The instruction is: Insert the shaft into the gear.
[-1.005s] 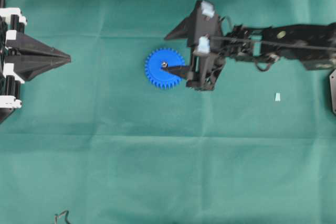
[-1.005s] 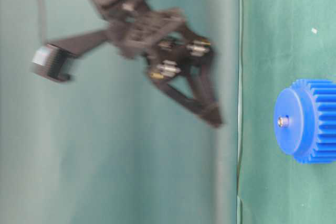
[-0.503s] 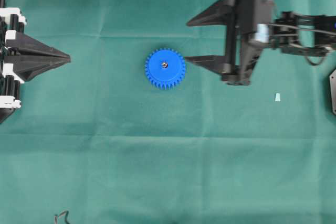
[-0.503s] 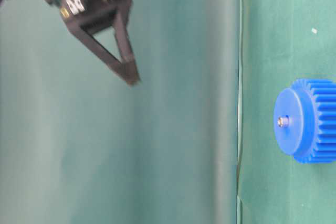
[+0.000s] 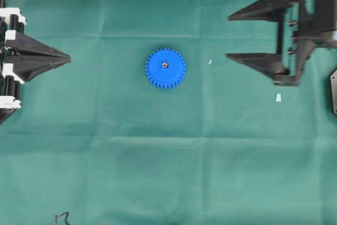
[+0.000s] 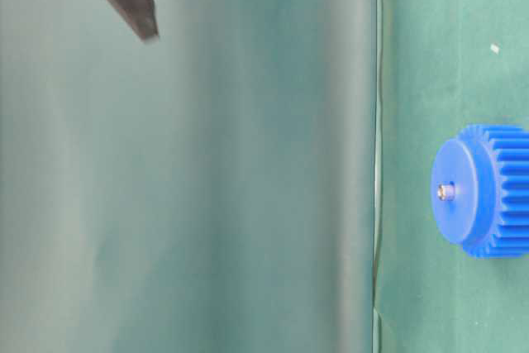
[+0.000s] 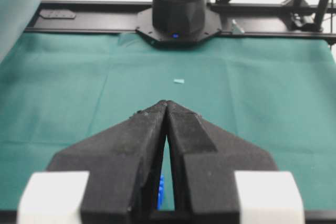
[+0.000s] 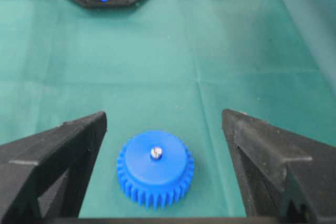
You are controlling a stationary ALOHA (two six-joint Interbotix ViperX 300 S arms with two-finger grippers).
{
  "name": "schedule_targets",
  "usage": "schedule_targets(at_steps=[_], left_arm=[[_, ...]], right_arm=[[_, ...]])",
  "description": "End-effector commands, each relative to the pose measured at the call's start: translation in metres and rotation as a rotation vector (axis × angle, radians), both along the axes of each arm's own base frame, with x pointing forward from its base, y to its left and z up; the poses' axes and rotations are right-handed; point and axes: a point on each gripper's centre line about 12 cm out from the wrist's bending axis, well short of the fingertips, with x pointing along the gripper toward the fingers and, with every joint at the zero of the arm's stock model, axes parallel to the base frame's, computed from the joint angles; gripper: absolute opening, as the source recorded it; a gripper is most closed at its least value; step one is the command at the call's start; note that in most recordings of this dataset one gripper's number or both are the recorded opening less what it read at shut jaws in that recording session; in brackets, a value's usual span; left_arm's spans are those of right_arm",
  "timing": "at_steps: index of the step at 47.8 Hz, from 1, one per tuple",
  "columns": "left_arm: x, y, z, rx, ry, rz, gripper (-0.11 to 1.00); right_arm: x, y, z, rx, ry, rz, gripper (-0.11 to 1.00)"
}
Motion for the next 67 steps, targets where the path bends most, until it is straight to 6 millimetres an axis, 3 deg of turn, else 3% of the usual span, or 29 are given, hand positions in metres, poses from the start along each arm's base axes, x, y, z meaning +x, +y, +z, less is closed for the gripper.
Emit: schedule_targets(at_steps=[1, 11, 23, 67], left_arm=[[0.001, 0.0, 0.01, 0.002, -0.028, 0.001, 0.0], [0.001, 0.0, 0.011, 0.003, -0.029, 0.001, 0.0], [0.001, 0.0, 0.011, 0.002, -0.029, 0.001, 0.0], [0.001, 0.0, 0.01, 0.002, -0.028, 0.001, 0.0]], right_arm=[[-0.013, 0.002, 0.011, -0.004, -0.027, 0.004, 0.93], [-0.042, 0.007, 0.012, -0.005, -0.041, 0.009, 0.93], [-0.06, 0.009, 0.005, -0.006, -0.051, 0.011, 0.93], [-0.062, 0.009, -0.002, -0.004, -0.034, 0.008, 0.93]])
